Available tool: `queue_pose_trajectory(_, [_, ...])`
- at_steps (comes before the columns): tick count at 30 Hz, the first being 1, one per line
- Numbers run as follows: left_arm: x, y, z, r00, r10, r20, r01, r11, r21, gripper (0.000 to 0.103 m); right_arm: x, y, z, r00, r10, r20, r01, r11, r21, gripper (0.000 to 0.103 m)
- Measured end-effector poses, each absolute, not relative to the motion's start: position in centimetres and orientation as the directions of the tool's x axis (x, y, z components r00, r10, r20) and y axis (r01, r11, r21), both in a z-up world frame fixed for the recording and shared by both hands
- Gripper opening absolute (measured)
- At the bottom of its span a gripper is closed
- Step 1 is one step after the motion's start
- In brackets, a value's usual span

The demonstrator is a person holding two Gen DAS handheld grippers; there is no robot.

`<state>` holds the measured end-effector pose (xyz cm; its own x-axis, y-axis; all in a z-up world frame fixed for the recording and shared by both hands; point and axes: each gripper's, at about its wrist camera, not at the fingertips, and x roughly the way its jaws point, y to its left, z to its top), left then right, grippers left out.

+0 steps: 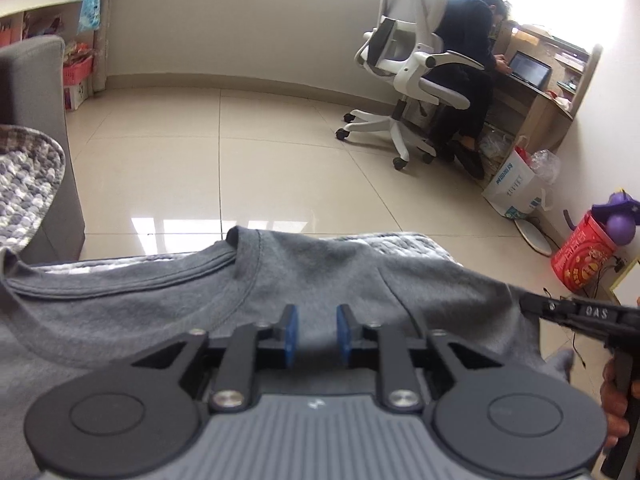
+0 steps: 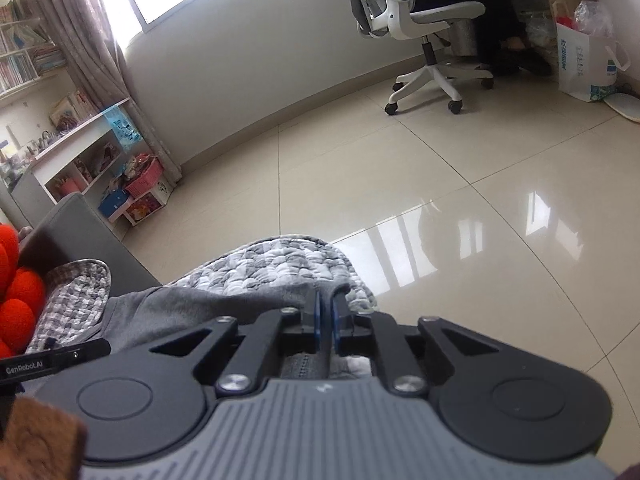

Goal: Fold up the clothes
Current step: 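Pull the T-shirt by its shoulders with both grippers to straighten it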

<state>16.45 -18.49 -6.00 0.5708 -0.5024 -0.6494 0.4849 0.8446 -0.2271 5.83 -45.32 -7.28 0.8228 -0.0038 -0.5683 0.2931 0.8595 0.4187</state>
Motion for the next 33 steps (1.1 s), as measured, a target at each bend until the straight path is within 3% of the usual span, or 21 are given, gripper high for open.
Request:
queue_pose_trajectory(1, [15.6, -18.3, -5.7, 0.577, -0.495, -0.65, 0.494, 0.845, -0.205, 0.046, 5.4, -45.3, -7.1, 0.823, 0.01, -0.567, 0.286, 0.856, 0.43, 0.014])
queue_pose_trajectory(5, [11.5, -17.3, -4.6, 0.628, -0.419, -0.655, 0.491, 0.867, -0.084, 0.061, 3.4, -45.1, -6.9, 0.812, 0.062, -0.58, 0.288, 0.823, 0.491, 0.02])
queue_pose_trajectory(7, [9.6, -16.3, -4.4, 0.631, -0.39, -0.67, 0.48, 0.876, -0.057, 0.067, 2.1, -44.9, -6.7, 0.815, 0.079, -0.574, 0.284, 0.808, 0.516, 0.041])
queue_pose_trajectory(9, [7.7, -15.4, -4.1, 0.634, -0.36, -0.685, 0.468, 0.883, -0.031, 0.069, 0.7, -44.6, -6.4, 0.82, 0.095, -0.565, 0.278, 0.796, 0.538, 0.043])
queue_pose_trajectory(20, [-2.4, -9.3, -5.1, 0.619, -0.304, -0.725, 0.391, 0.919, -0.051, 0.07, -6.0, -40.7, -6.2, 0.75, 0.21, -0.627, 0.221, 0.814, 0.537, 0.043])
queue_pose_trajectory(23, [-4.6, -7.5, -5.8, 0.609, -0.301, -0.734, 0.377, 0.924, -0.067, 0.07, -7.8, -40.0, -6.4, 0.715, 0.222, -0.663, 0.228, 0.823, 0.521, 0.038])
queue_pose_trajectory(33, [-9.1, -0.9, -5.6, 0.603, -0.256, -0.756, 0.264, 0.958, -0.113, 0.07, -14.6, -39.0, -7.2, 0.652, 0.375, -0.659, 0.205, 0.75, 0.629, 0.038])
